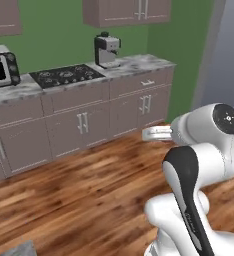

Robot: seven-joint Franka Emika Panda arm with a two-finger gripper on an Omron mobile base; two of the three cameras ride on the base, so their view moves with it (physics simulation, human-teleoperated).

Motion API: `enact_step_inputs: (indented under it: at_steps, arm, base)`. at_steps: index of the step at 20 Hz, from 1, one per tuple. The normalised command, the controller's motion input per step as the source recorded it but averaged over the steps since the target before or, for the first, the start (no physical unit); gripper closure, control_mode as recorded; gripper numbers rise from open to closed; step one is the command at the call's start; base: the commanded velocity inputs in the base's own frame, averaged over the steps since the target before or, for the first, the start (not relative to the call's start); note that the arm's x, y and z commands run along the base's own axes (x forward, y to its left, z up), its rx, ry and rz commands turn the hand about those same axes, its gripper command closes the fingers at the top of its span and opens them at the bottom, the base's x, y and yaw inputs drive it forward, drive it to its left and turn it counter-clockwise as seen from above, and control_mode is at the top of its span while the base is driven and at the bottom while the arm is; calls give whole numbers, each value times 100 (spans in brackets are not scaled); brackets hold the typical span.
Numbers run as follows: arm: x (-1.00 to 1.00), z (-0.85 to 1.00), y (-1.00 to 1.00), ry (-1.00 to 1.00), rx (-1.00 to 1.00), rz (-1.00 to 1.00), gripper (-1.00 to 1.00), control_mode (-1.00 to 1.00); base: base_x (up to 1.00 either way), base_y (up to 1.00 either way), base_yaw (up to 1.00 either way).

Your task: Pick the pear and peach from the fridge and place them on the plate next to the blender to make a fruit smoothie.

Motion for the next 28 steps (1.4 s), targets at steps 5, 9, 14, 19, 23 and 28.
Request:
enact_step_inputs:
  at_steps: [5, 9, 14, 19, 23, 28]
  arm:
    - [0, 0, 0, 0, 0, 0, 100, 100]
    - [0, 0, 0, 0, 0, 0, 100, 100]
    - [0, 0, 0, 0, 0, 0, 100, 100]
    - [0, 0, 0, 0, 0, 0, 100, 100]
    - [0, 0, 0, 0, 0, 0, 100, 100]
    - [0, 0, 0, 0, 0, 0, 100, 100]
  base:
    - [100, 69, -2]
    - [100, 73, -2]
    - [100, 71, 9]
    - [30, 24, 80]
    - [-3, 0, 100]
    - [-1, 0, 100]
